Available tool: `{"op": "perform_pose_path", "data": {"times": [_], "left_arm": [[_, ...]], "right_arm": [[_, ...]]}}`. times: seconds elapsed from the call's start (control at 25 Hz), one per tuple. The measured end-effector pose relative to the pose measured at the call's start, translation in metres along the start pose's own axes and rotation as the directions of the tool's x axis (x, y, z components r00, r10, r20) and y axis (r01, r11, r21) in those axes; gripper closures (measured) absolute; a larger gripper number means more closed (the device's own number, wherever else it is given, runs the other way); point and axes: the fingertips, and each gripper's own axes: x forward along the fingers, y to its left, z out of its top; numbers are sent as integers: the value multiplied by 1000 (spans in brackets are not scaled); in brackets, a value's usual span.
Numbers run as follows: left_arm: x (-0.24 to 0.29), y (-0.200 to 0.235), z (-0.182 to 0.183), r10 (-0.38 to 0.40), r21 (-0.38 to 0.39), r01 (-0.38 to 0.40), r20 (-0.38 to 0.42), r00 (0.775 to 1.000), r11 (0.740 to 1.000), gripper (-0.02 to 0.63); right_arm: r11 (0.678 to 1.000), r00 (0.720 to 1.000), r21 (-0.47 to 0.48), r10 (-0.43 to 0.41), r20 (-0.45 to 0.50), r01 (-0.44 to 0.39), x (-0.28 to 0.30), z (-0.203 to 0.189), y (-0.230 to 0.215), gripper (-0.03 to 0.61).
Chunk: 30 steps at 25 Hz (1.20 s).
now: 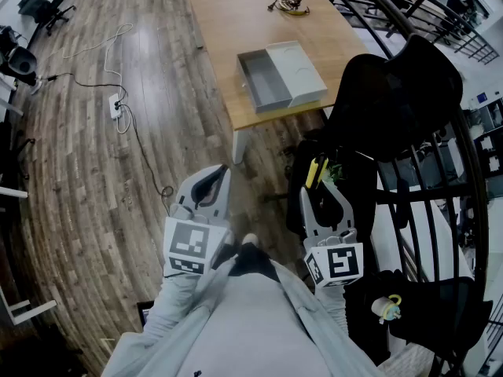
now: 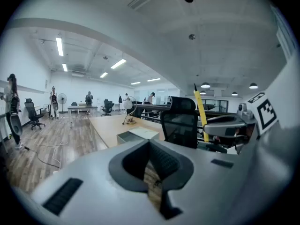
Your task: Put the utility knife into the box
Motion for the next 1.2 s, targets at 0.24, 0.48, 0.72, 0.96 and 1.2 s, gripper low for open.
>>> {"op": "perform_pose_path", "data": {"times": [0.24, 0.48, 0.72, 0.96, 1.2], "left_arm": [[-15, -1, -29, 17, -16, -19, -78, 997, 1000, 595], [-17, -10, -24, 48, -2, -49, -69, 996, 999, 594], [-33, -13, -23, 117, 10, -117, -73, 990, 993, 595], [-26, -5, -21, 139, 6, -139, -74, 987, 990, 595], [8, 31, -9, 122, 20, -121, -49, 991, 992, 595]], "right_arm": [[998, 998, 55, 26, -49, -23, -7, -19, 15, 451], [996, 998, 83, 39, -46, -35, -17, -26, 5, 449], [991, 994, 91, 105, -26, -103, -18, -33, 8, 451], [986, 990, 94, 138, -18, -136, -4, -31, 7, 451], [987, 991, 90, 132, -15, -130, 44, -21, 6, 451]]}}
